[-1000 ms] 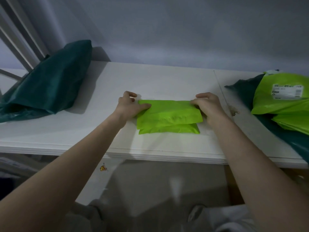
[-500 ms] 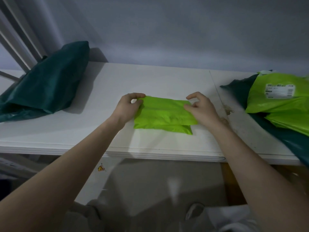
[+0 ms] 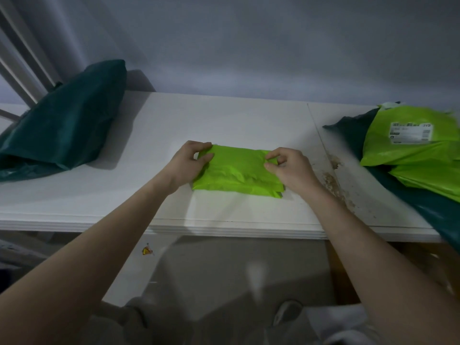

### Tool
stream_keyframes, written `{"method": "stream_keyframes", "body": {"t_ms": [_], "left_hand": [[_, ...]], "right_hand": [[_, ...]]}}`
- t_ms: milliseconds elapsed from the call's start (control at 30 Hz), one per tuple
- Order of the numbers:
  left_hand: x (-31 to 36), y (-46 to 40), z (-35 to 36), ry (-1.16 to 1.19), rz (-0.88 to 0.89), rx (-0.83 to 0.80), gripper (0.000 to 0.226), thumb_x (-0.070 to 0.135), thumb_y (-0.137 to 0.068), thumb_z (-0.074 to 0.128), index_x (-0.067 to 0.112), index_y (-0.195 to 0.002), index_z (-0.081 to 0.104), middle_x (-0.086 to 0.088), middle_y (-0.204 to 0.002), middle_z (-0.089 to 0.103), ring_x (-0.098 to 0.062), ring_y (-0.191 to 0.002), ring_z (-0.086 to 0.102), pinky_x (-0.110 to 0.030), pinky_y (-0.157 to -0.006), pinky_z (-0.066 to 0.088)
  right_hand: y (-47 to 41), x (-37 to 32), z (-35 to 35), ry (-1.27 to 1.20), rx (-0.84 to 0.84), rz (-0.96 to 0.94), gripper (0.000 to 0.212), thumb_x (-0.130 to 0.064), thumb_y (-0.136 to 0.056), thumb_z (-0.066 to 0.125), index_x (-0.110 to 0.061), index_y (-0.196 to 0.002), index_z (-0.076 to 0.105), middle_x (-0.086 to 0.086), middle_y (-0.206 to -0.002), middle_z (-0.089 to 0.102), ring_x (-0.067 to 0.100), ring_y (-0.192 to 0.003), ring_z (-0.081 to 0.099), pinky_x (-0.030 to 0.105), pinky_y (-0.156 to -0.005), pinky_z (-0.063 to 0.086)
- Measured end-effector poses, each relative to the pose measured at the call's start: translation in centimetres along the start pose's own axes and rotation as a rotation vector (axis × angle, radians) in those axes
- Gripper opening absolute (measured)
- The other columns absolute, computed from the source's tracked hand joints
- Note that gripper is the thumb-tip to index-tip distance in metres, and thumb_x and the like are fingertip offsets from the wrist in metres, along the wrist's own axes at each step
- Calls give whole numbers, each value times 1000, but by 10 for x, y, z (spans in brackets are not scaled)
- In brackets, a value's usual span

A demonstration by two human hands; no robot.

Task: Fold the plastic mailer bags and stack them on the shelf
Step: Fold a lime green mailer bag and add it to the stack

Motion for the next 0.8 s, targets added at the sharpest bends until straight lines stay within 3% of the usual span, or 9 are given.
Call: {"method": "stream_keyframes", "body": {"t_ms": [67,200,300,367,467,567,633,700,800], "left_hand": [[1,-1,0,-53,9,-12,39,23,-96,50,15,-134,51,-4,-138,42,-18,-129,41,-22,-107,29],[5,3,7,-303,84,-35,41,20,-100,40,10,-139,43,-14,-136,37,-27,-122,45,-11,-91,25],[2,6,8,-461,126,8,43,26,-100,37,10,-140,40,-18,-136,34,-35,-120,44,-31,-103,34],[0,7,5,-574,104,44,47,34,-99,37,12,-140,39,-16,-136,33,-36,-123,39,-44,-102,37],[4,10,-5,-624,76,189,46,39,-99,34,15,-138,42,-13,-140,33,-35,-124,37,-49,-97,37],[17,13,-7,-566,248,318,47,35,-99,29,9,-134,47,-14,-141,39,-36,-124,41,-47,-99,36],[26,13,2,-583,345,258,57,42,-96,21,9,-138,42,-11,-147,37,-30,-134,36,-41,-108,29],[27,17,16,-640,342,104,63,46,-96,13,11,-146,28,-7,-155,23,-23,-144,20,-39,-115,16],[17,20,31,-831,334,-118,77,47,-87,-10,10,-149,15,-9,-159,4,-27,-146,3,-46,-115,12]], "right_hand": [[1,-1,0,26,-13,14,23,-11,-80,68,-12,-103,70,8,-85,61,22,-86,59,20,-65,36],[3,-4,0,99,-38,13,29,-7,-84,63,-6,-113,66,15,-111,64,23,-102,60,14,-72,34],[5,-1,4,252,-79,-2,32,-7,-86,58,0,-116,61,19,-120,50,34,-113,51,29,-94,39],[6,1,4,325,-101,23,36,-10,-86,56,-1,-121,57,20,-124,43,37,-120,40,35,-100,35],[6,-8,-6,253,40,3,44,-7,-86,51,-6,-130,50,19,-129,40,35,-124,34,34,-103,30],[8,-26,-9,269,201,-167,42,-12,-91,46,-4,-133,48,17,-133,43,32,-124,37,37,-102,32],[9,-36,4,322,143,-243,45,-21,-95,44,-5,-137,43,16,-142,39,32,-131,34,38,-107,30],[12,-42,23,417,45,-300,52,-31,-97,43,-7,-142,37,14,-150,31,29,-138,28,38,-113,22],[19,-41,47,481,-114,-296,57,-44,-98,32,-15,-148,24,7,-157,18,24,-145,14,41,-117,12]]}}
Point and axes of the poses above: each hand's wrist, its own y-axis away from the middle knuckle, its own z-axis out of the palm, x = y × z, the point moved 4 cm from there along -y, towards the middle knuckle
